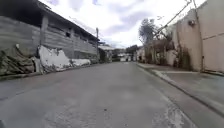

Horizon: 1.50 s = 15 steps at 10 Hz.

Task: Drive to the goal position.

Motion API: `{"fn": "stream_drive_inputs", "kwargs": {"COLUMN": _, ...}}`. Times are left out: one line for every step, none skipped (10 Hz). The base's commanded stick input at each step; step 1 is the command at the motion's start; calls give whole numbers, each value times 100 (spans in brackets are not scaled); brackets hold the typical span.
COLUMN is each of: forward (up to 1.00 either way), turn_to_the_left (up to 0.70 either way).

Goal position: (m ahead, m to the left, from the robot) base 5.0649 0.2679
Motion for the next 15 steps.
{"fn": "stream_drive_inputs", "kwargs": {"forward": 100, "turn_to_the_left": -20}}
{"fn": "stream_drive_inputs", "kwargs": {"forward": 100, "turn_to_the_left": -20}}
{"fn": "stream_drive_inputs", "kwargs": {"forward": 100, "turn_to_the_left": -20}}
{"fn": "stream_drive_inputs", "kwargs": {"forward": 100, "turn_to_the_left": -20}}
{"fn": "stream_drive_inputs", "kwargs": {"forward": 100, "turn_to_the_left": -20}}
{"fn": "stream_drive_inputs", "kwargs": {"forward": 100, "turn_to_the_left": -20}}
{"fn": "stream_drive_inputs", "kwargs": {"forward": 100, "turn_to_the_left": 6}}
{"fn": "stream_drive_inputs", "kwargs": {"forward": 100, "turn_to_the_left": 20}}
{"fn": "stream_drive_inputs", "kwargs": {"forward": 100, "turn_to_the_left": 21}}
{"fn": "stream_drive_inputs", "kwargs": {"forward": 100, "turn_to_the_left": 21}}
{"fn": "stream_drive_inputs", "kwargs": {"forward": 100, "turn_to_the_left": 21}}
{"fn": "stream_drive_inputs", "kwargs": {"forward": 100, "turn_to_the_left": 21}}
{"fn": "stream_drive_inputs", "kwargs": {"forward": 100, "turn_to_the_left": 21}}
{"fn": "stream_drive_inputs", "kwargs": {"forward": 100, "turn_to_the_left": 6}}
{"fn": "stream_drive_inputs", "kwargs": {"forward": 100, "turn_to_the_left": -19}}
